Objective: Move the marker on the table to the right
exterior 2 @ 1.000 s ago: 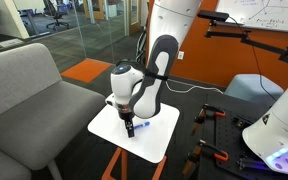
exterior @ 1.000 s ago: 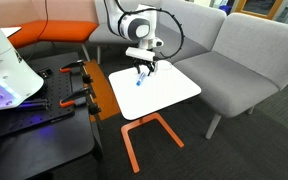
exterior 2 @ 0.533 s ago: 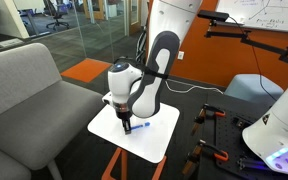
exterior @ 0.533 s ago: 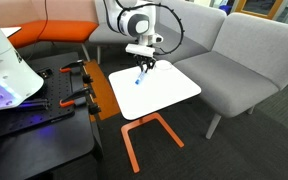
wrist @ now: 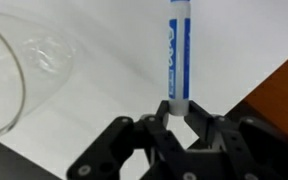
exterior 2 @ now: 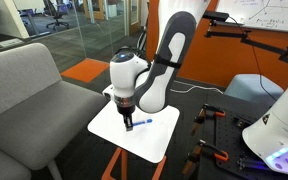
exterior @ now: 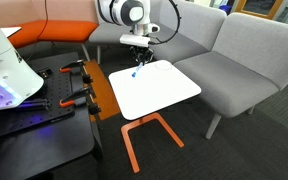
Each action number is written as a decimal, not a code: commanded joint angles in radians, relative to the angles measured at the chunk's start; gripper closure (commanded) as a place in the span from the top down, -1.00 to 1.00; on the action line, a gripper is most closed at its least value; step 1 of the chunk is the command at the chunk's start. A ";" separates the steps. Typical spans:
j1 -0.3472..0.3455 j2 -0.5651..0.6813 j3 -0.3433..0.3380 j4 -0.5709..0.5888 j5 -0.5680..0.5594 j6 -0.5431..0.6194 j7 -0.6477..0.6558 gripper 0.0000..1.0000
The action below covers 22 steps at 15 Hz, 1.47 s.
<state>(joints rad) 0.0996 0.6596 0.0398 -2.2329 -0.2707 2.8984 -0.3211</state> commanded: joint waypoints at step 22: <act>0.864 0.082 -0.824 -0.080 0.897 0.580 0.053 -0.87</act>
<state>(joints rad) 0.7604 0.5911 -0.6233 -2.3376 0.4662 3.4505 -0.2990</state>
